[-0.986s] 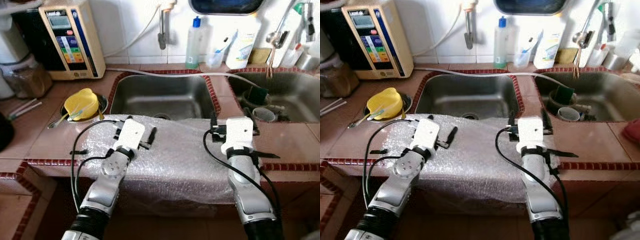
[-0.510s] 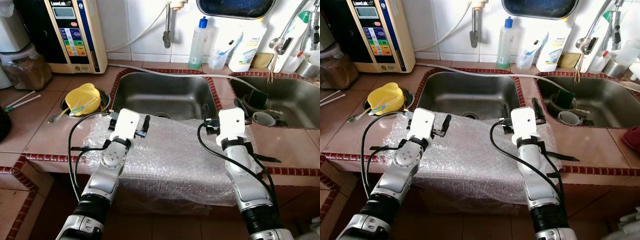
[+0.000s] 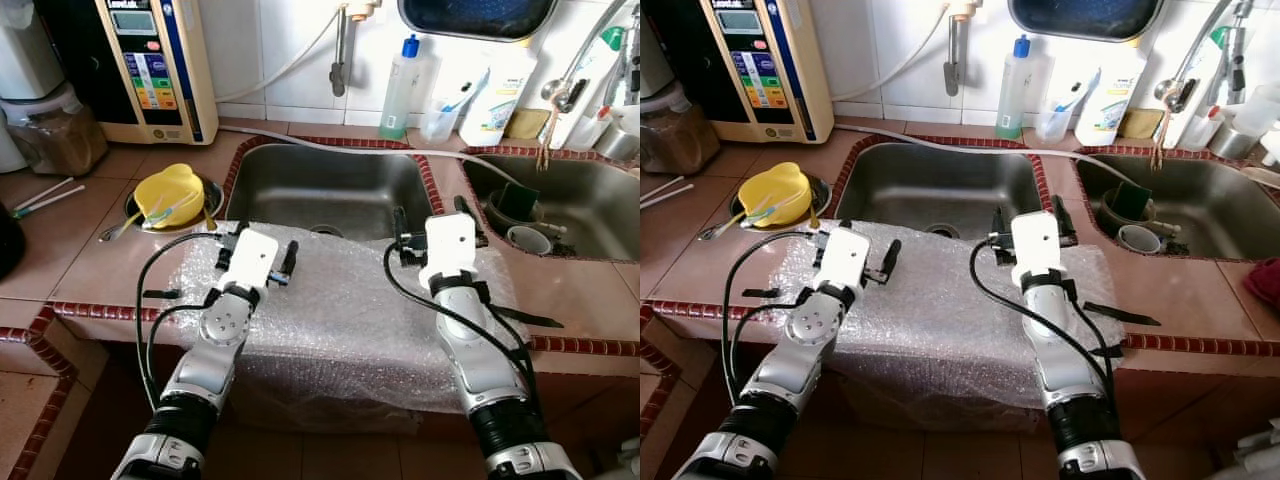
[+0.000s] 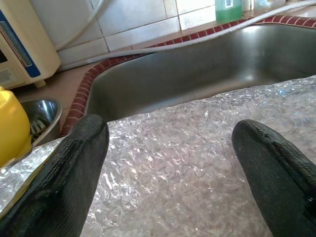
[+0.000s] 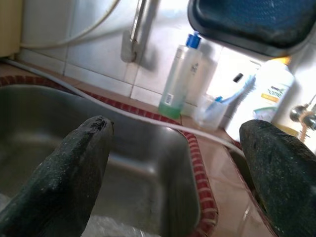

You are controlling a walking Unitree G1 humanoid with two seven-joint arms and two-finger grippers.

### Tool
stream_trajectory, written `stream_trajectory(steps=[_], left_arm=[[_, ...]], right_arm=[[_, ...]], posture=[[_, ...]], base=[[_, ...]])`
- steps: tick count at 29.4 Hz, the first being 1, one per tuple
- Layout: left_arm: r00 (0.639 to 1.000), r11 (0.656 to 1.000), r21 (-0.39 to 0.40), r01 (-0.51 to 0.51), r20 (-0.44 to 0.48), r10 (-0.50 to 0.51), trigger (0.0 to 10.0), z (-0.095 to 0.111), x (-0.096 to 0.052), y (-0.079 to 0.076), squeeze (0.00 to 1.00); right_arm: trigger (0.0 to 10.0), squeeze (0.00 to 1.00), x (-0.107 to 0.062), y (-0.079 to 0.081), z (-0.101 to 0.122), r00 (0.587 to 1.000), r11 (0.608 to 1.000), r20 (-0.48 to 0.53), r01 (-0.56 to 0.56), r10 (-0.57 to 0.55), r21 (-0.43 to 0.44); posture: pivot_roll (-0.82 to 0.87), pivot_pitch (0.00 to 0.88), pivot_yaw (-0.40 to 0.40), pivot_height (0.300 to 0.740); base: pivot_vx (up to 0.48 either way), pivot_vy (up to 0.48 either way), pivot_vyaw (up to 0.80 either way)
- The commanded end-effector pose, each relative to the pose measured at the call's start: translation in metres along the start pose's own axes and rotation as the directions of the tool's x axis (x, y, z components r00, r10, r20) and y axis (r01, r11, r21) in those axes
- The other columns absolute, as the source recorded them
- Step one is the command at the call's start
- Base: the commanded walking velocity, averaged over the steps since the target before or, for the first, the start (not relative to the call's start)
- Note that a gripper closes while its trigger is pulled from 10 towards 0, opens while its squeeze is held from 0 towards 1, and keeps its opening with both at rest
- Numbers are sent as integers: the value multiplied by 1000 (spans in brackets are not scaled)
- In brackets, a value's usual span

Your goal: Kitchen organization

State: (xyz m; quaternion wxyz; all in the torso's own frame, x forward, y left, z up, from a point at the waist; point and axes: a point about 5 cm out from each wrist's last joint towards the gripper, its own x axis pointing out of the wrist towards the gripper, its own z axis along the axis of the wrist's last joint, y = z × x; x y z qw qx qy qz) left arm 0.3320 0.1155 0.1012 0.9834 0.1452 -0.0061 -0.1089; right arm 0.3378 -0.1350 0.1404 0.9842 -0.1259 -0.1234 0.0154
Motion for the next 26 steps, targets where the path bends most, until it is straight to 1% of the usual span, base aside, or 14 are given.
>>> stream_trajectory(steps=[1, 5, 8, 10, 14, 17, 19, 20, 21, 24, 26], left_arm=[[1000, 1000, 10, 0, 6, 0, 10000, 3, 3, 0, 0], [999, 999, 23, 24, 25, -24, 10000, 13, 10, -2, 0], [998, 998, 45, 42, 35, -44, 10000, 18, 16, -3, 0], [998, 997, 64, 37, 47, -40, 10000, 22, 19, 0, 0], [998, 998, 60, 32, 46, -35, 10000, 25, 22, 6, 0], [998, 998, 59, 31, 46, -34, 10000, 25, 22, 6, 0], [996, 996, 76, 56, 61, -61, 10000, 31, 24, 3, 0], [996, 996, 76, 56, 61, -61, 10000, 31, 24, 3, 0], [993, 994, 83, 75, 82, -82, 10000, 39, 28, -1, 0], [992, 993, 85, 79, 89, -86, 10000, 42, 29, -1, 0], [992, 993, 86, 81, 86, -88, 10000, 42, 30, -3, 0]], right_arm=[[10000, 0, 5, -3, 4, 1000, 1000, 19, 5, -5, -1], [10000, 0, 11, -11, 12, 999, 1000, 40, 24, -24, -2], [10000, 0, 10, -14, 8, 999, 999, 34, 34, -34, -2], [10000, 0, 8, -15, 3, 999, 999, 19, 47, -47, 2], [10000, 0, 4, -15, 0, 997, 997, 8, 80, -80, 20], [10000, 0, 3, -16, 0, 996, 996, 9, 89, -89, 22], [10000, 0, 4, -22, 0, 994, 993, 8, 113, -113, 25], [10000, 0, 4, -22, 0, 994, 993, 8, 113, -113, 25], [10000, 0, 8, -25, 2, 993, 993, 6, 115, -115, 28], [10000, 0, 10, -24, 3, 994, 993, 8, 112, -112, 29], [10000, 0, 13, -22, 5, 993, 992, 12, 120, -121, 48]], posture=[[58, 0, -38, 740], [49, 0, -42, 740], [47, 0, -28, 740], [47, 0, -19, 740], [31, 0, 14, 740], [31, 0, 16, 740], [55, 0, 6, 740], [55, 0, 6, 740], [53, 0, 0, 740], [53, 0, -2, 740], [61, 0, -10, 740]], base=[[0, 0, 0], [0, 0, 0], [0, 0, 0], [0, 0, 0], [0, 0, 0], [0, 0, 0], [0, 0, 0], [0, 0, 0], [0, 0, 0], [0, 0, 0], [0, 0, 0]])
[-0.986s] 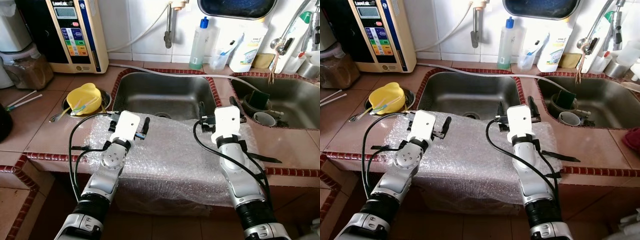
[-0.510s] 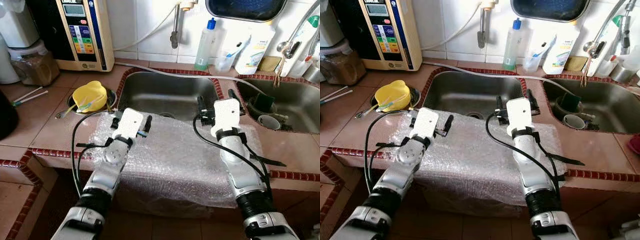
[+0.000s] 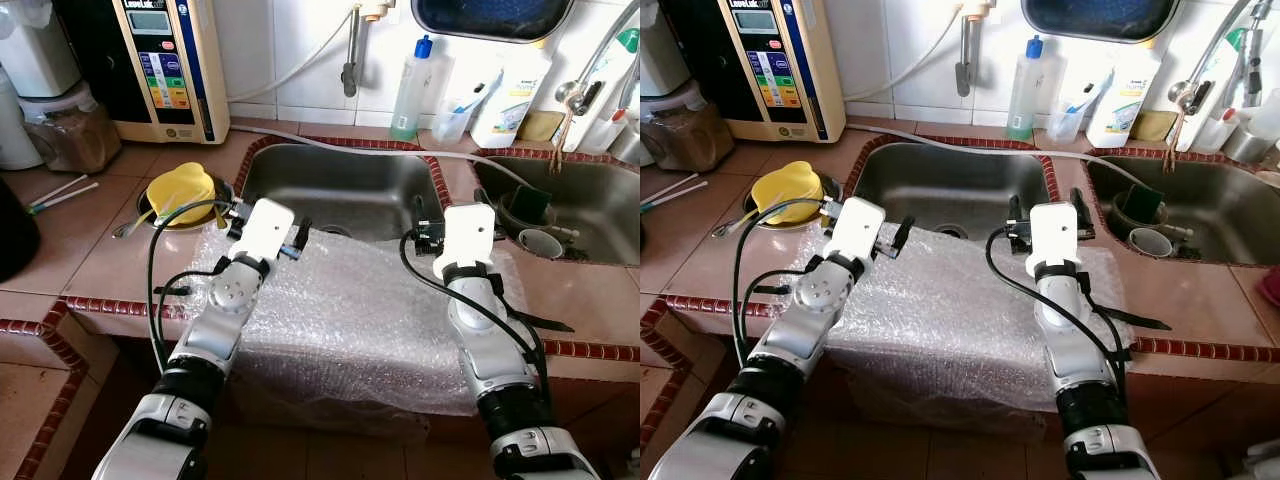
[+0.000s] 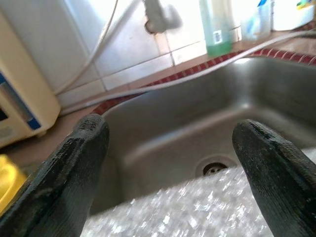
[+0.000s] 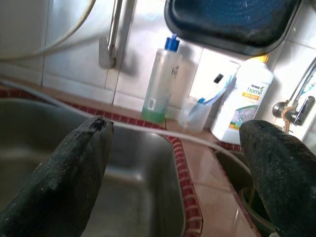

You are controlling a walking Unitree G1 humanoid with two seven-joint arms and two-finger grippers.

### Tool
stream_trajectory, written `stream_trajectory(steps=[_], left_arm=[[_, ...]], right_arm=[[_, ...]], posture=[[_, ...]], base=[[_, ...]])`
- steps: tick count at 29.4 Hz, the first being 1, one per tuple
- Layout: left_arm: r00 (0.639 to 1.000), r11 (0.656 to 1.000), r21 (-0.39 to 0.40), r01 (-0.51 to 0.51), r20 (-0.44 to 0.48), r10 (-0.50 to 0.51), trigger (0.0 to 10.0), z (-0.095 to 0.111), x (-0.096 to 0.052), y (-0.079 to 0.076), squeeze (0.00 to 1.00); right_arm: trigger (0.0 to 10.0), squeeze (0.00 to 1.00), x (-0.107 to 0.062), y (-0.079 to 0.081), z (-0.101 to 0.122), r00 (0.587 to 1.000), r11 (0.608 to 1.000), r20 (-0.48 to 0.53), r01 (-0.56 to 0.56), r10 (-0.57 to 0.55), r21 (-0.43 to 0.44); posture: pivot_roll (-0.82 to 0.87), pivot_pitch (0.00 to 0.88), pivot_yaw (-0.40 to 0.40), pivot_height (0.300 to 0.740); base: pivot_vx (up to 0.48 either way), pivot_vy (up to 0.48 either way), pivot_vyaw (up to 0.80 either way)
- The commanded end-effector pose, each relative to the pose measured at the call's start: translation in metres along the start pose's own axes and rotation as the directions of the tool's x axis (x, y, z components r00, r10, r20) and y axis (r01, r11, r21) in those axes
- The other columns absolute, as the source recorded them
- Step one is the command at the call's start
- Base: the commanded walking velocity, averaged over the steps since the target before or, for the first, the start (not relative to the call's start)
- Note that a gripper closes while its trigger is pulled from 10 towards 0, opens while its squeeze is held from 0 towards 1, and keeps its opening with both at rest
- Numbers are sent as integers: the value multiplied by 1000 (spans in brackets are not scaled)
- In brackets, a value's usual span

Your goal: Kitchen organization

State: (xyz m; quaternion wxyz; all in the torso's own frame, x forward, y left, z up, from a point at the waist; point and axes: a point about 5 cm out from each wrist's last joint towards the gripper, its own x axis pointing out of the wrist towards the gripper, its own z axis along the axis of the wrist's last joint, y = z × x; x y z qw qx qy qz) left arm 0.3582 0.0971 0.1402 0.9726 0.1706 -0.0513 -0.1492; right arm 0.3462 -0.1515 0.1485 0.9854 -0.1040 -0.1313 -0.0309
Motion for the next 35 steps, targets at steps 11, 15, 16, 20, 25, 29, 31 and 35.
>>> stream_trajectory(steps=[11, 15, 16, 20, 25, 29, 31, 35], left_arm=[[1000, 999, 54, -4, -15, 4, 10000, -4, -9, 16, 0], [1000, 997, 77, 9, -20, -8, 10000, -7, -10, 16, 0], [1000, 997, 78, 10, -20, -9, 10000, -7, -10, 15, 0], [1000, 997, 82, 11, -17, -10, 10000, -5, -11, 15, 0], [999, 994, 105, 39, -17, -37, 10000, -3, -13, 16, 0], [999, 994, 106, 36, -27, -33, 10000, -5, -14, 18, 0], [999, 994, 107, 28, -24, -26, 10000, -6, -15, 18, 0], [998, 997, 68, -32, -44, 35, 10000, -14, -23, 20, 0]], right_arm=[[10000, 0, -4, 15, -3, 999, 995, -24, 33, -31, 91], [10000, 0, -7, 20, -6, 999, 993, -40, 25, -20, 115], [10000, 0, -7, 21, -7, 999, 992, -43, 22, -17, 121], [10000, 0, -8, 26, -10, 998, 990, -59, 20, -12, 138], [10000, 0, -10, 31, -16, 995, 983, -87, 63, -49, 172], [10000, 0, -10, 33, -15, 996, 981, -82, 60, -45, 185], [10000, 0, -12, 35, -16, 996, 982, -86, 43, -27, 182], [10000, 0, -10, 25, -13, 999, 991, -48, 20, -13, 136]], posture=[[112, 0, 30, 740], [136, 0, 23, 740], [136, 0, 23, 740], [159, 0, 40, 740], [170, 0, 79, 740], [175, 0, 84, 740], [168, 0, 74, 740], [148, 0, 42, 740]], base=[[0, 0, 0], [0, 0, 0], [0, 0, 0], [0, 0, 0], [0, 0, 0], [0, 0, 0], [0, 0, 0], [0, 0, 0]])
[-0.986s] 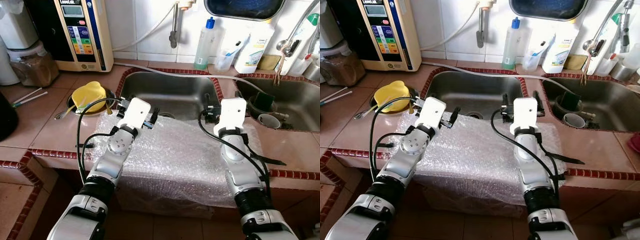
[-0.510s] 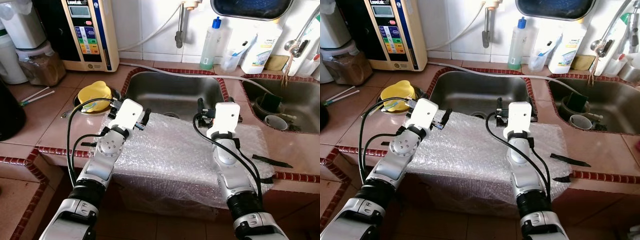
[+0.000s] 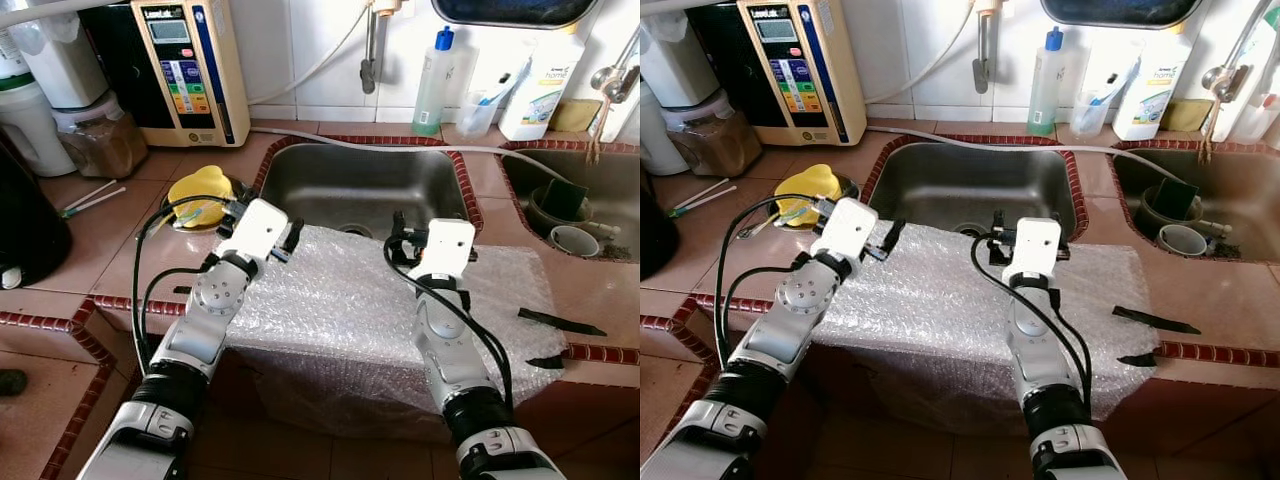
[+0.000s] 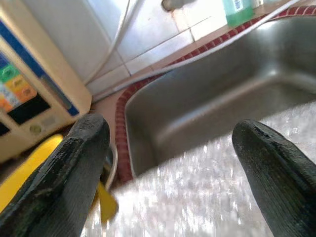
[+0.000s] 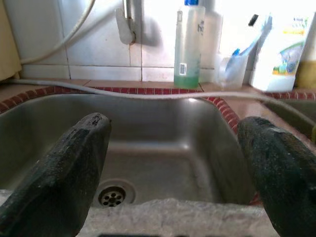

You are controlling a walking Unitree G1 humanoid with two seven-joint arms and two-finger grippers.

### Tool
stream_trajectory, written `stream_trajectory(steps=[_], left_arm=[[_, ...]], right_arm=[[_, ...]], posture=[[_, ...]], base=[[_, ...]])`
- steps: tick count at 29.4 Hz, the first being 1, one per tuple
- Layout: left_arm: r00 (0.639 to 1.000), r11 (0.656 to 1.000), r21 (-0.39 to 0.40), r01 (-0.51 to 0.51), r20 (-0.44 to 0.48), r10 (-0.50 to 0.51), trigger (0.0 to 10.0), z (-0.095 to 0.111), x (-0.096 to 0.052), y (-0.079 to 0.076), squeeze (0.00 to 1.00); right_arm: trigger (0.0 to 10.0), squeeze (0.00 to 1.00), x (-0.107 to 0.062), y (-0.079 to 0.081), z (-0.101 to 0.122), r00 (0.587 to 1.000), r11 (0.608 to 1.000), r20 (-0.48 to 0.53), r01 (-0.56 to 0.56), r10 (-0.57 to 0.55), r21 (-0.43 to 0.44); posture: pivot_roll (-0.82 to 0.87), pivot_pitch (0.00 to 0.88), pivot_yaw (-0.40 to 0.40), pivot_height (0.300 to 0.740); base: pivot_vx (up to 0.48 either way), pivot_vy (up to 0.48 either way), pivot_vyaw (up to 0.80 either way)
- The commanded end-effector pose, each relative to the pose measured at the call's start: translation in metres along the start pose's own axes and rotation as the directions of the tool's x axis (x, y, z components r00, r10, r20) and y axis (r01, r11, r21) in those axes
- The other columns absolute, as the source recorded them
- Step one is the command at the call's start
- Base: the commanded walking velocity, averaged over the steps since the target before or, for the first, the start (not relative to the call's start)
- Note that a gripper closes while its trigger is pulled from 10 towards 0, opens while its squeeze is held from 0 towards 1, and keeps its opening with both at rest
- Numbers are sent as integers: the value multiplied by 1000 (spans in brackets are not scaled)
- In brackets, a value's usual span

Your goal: Kitchen organization

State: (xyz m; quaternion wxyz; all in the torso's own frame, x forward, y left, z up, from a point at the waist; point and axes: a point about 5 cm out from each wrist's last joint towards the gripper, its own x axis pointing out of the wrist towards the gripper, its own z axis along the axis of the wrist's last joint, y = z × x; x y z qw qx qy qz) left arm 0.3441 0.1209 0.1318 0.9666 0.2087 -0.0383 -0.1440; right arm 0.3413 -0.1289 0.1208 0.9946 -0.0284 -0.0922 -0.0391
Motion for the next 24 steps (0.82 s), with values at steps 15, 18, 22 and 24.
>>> stream_trajectory(steps=[15, 18, 22, 24], left_arm=[[964, 964, -146, -221, 120, 239, 10000, 7, -35, 16, 0], [955, 957, -154, -246, 132, 267, 10000, 9, -40, 17, 0], [955, 956, -164, -242, 135, 265, 10000, 11, -43, 13, 0], [955, 956, -171, -237, 136, 262, 10000, 11, -43, 10, 0]], right_arm=[[10000, 0, -19, -18, 22, 975, 971, 109, -174, 193, -163], [10000, 0, -22, -19, 24, 970, 967, 105, -201, 218, -154], [10000, 0, -23, -21, 27, 969, 962, 101, -203, 224, -183], [10000, 0, -24, -22, 27, 971, 963, 95, -200, 220, -179]], posture=[[90, 0, 5, 740], [82, 0, 2, 740], [74, 0, -2, 740], [72, 0, -4, 740]], base=[[0, 0, 0], [0, 0, 0], [0, 0, 0], [0, 0, 0]])
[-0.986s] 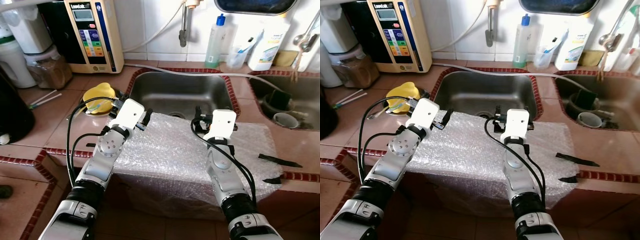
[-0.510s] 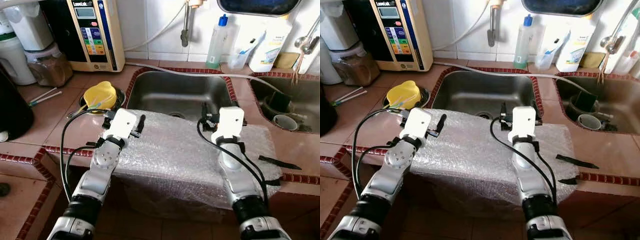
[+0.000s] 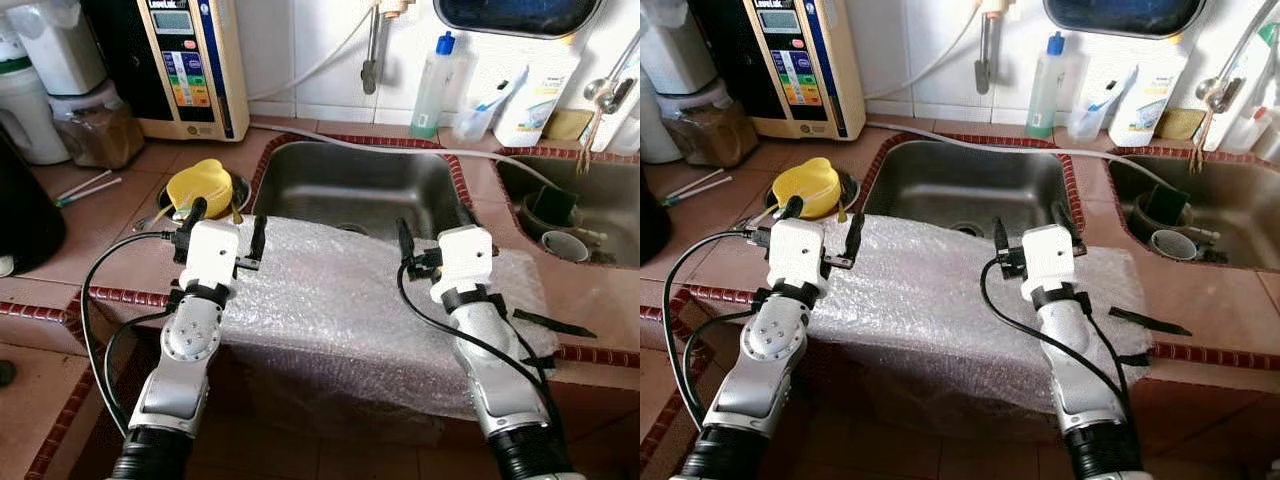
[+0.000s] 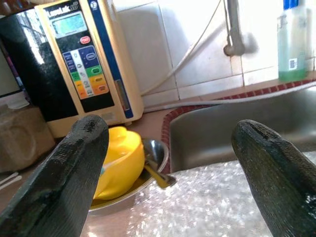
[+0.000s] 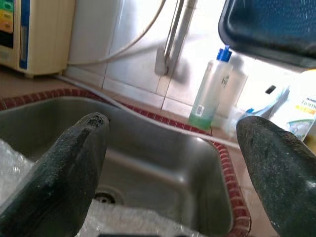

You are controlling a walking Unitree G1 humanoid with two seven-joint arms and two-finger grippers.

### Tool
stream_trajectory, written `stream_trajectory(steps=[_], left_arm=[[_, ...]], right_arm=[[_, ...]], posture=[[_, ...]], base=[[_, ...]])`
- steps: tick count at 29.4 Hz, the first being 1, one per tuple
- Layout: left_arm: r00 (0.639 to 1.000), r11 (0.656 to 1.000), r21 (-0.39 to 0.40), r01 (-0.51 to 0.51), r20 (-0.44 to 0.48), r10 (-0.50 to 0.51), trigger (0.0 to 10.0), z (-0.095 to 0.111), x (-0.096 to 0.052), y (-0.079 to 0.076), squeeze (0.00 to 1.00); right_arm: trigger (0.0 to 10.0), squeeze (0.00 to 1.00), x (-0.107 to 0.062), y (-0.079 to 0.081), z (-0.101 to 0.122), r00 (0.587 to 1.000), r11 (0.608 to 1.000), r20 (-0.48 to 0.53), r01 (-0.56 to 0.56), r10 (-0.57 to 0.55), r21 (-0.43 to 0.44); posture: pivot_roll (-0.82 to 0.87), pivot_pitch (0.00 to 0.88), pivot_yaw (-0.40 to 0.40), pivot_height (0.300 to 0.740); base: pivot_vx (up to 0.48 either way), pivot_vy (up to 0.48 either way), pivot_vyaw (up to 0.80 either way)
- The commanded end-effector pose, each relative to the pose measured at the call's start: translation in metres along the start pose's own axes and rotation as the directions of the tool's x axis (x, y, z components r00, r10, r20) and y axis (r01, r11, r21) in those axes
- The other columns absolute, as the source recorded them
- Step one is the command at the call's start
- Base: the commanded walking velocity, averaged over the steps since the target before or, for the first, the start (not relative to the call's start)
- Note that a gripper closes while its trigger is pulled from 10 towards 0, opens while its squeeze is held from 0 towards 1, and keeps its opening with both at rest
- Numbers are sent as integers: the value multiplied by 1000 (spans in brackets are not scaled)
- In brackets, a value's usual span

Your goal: Kitchen organization

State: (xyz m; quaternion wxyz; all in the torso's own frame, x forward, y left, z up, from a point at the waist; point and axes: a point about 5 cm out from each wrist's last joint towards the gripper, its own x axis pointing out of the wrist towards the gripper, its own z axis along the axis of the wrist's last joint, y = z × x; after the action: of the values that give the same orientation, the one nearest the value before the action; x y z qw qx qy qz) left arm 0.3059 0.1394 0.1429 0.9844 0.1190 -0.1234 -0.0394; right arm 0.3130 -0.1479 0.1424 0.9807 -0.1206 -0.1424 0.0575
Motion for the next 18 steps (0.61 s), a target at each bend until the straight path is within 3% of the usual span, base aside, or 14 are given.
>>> stream_trajectory(steps=[1, 10, 18], left_arm=[[1000, 1000, -10, 6, 14, -6, 10000, 4, -1, -4, 0], [1000, 999, -34, 27, 10, -27, 10000, 6, 1, -6, 0], [996, 996, -72, 60, 68, -55, 10000, 22, -1, -6, 0]], right_arm=[[10000, 0, -2, 0, 2, 1000, 1000, -5, -9, 9, -2], [10000, 0, -1, 6, 4, 1000, 1000, -10, -16, 16, 11], [10000, 0, 0, 0, 27, 998, 1000, 56, 5, -4, -14]], posture=[[72, 0, -5, 740], [74, 0, -9, 740], [64, 0, -9, 740]], base=[[0, 0, 0], [0, 0, 0], [0, 0, 0]])
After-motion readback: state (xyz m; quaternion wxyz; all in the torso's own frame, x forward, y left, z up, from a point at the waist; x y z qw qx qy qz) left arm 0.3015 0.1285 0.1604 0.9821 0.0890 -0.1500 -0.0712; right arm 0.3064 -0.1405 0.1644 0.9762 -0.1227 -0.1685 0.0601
